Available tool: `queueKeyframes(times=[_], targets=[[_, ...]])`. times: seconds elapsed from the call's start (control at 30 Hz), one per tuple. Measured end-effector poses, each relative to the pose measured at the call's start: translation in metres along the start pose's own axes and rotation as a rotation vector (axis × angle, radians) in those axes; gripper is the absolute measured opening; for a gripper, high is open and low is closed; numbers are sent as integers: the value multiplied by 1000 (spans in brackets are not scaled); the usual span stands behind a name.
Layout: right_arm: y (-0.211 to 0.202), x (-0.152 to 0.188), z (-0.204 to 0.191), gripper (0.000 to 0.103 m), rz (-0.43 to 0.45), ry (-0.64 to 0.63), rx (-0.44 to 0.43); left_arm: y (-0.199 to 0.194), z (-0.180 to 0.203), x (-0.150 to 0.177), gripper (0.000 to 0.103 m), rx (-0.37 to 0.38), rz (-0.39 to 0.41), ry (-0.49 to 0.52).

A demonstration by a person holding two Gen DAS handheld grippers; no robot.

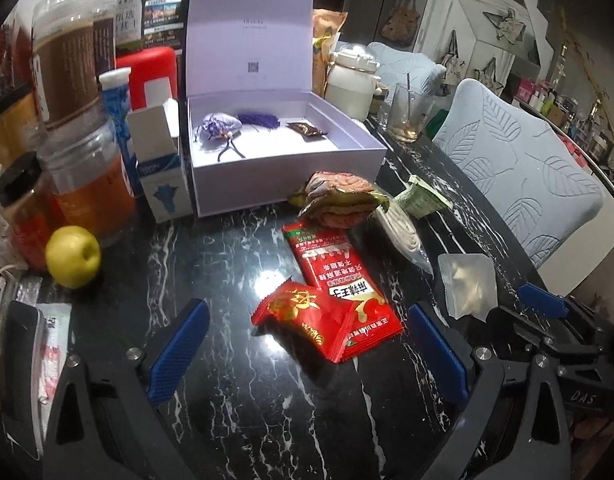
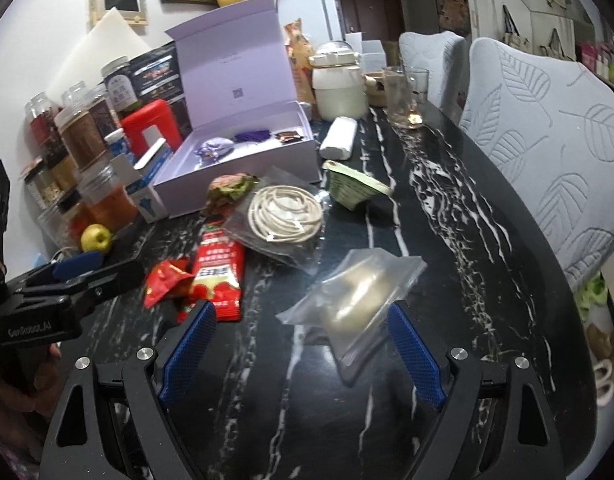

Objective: Organize soft objects
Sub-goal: 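Withdraw both grippers from the box and move toward the red snack packets, then grasp the red snack packet with the right gripper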

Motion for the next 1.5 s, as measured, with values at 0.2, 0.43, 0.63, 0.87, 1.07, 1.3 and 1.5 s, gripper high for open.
queueKeyframes(times=[0.2, 0.43, 0.63, 0.87, 1.07, 1.3, 1.5], targets=[[6, -4, 4, 89, -8, 13, -9, 8, -5, -2, 101, -24, -10, -4], [15, -9, -8, 89, -11, -11, -46, 5, -20, -3, 101, -56, -12, -14], [30, -15, -40, 88, -24, -67, -132, -5, -42, -2, 101, -115, -11, -24], [58, -17, -89, 84, -67, -163, -251, -11, -70, 0, 101, -201, -13, -36], [84, -12, -112, 73, -130, -223, -303, -13, -91, 1, 101, -251, -11, -61], [101, -5, -120, 60, -180, -248, -328, -17, -96, 3, 101, -253, -12, -88], [100, -5, -120, 46, -173, -305, -297, -20, -87, 0, 101, -248, 3, -75]])
Point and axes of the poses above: each gripper's, at about its wrist camera, not at the fingertips, and y roughly the way its jaws point, z to its right, x to its underside, the point moved 5 cm from there along y, roughly the way its jaws point, and after that the axes turned 4 degrees about z, right-handed, at the moved point
